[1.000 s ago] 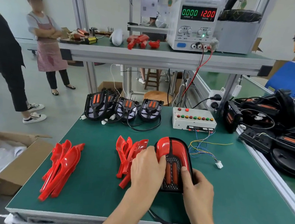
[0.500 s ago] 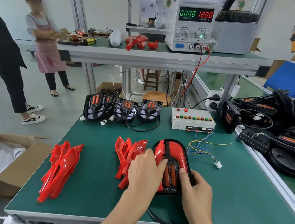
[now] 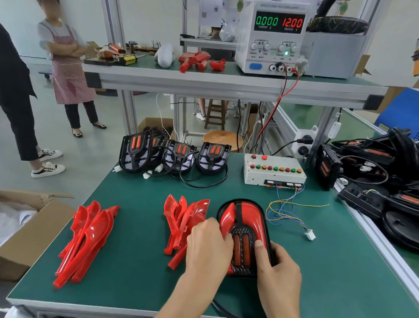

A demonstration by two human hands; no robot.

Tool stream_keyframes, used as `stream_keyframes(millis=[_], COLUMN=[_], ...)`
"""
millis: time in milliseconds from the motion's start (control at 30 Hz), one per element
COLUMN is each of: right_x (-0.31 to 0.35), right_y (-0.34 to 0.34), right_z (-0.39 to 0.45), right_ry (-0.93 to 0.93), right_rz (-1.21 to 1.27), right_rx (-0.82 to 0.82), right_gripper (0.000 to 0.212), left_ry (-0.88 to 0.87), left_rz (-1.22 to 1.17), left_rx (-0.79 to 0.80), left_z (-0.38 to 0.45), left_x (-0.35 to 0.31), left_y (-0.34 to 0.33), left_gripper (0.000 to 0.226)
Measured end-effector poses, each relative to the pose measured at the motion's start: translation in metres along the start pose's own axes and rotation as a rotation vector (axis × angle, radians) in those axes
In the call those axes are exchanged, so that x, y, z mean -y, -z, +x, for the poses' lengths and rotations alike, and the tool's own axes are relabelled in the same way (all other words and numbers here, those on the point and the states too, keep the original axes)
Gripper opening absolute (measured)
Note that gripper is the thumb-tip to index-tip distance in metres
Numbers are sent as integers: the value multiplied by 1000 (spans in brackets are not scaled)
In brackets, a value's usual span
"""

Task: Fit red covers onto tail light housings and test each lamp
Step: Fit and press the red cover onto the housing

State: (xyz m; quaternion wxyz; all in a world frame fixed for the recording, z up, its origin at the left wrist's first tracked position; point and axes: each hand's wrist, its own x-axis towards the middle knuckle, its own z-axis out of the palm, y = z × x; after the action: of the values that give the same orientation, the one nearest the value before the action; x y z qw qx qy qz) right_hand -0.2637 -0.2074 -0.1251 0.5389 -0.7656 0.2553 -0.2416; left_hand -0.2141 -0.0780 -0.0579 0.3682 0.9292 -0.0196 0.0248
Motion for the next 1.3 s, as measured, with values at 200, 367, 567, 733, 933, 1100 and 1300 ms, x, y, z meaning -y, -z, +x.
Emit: stream_keyframes(millis=[200,367,567,733,933,1100,1300], right_x=[1,1,4,6,9,8,7], right_y=[-1,-2,-1,1,-1,-2,-2], right_z=[-1,-2,-4,-3,-5,-7,-6], right_ry=[4,5,8,-7,-9,-21,-30], right_rz=[-27,-52,-61,-46,-34,-19,5], right_rx=[-14,-16,-40,-43,-20,-24,-20], right_gripper=[23,27,25,27,29,29,32], left_ry=[23,48,51,5,-29,-38,-77], left_rz=[-12,12,-1,-4,-15,32,27], left_rx=[24,36,-20,-91,-132,-146,-151], left_z=[-3,-3,-4,-3,-6,-7,-10], left_x=[-2,-1,0,-2,-8,-7,-4], left_y=[1,-2,-3,2,1,-1,-7], left_gripper=[12,18,17,14,26,22,30])
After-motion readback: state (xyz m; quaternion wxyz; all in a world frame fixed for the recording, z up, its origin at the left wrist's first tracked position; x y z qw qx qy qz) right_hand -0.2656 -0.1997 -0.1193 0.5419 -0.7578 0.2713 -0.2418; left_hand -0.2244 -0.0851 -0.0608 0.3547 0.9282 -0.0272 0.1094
